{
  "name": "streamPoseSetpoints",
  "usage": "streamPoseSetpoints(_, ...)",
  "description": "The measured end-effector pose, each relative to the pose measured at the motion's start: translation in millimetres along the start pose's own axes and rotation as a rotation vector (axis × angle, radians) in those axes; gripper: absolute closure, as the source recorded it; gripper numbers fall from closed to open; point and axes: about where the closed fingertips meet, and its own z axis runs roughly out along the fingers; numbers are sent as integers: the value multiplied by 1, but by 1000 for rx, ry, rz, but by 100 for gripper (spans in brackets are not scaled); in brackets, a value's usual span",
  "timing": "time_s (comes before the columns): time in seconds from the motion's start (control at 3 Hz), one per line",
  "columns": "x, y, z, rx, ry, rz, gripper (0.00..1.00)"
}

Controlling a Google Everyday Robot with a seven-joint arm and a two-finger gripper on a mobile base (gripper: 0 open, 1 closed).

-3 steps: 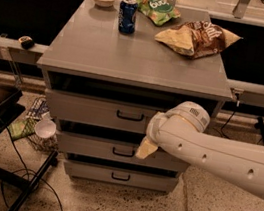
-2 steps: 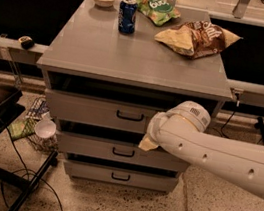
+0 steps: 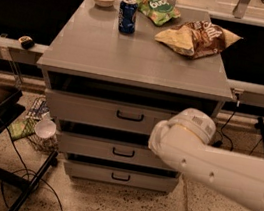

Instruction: Close top drawer

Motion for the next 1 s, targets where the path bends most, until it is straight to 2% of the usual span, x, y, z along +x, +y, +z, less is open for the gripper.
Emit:
streamPoseSetpoints(0.33,35,41,-69,-29,143,-69,95)
streamPoseSetpoints(0.67,58,45,-159,-25,274,-99,100)
streamPoseSetpoints(1.0,77,22,-257,-11,346,-14,100)
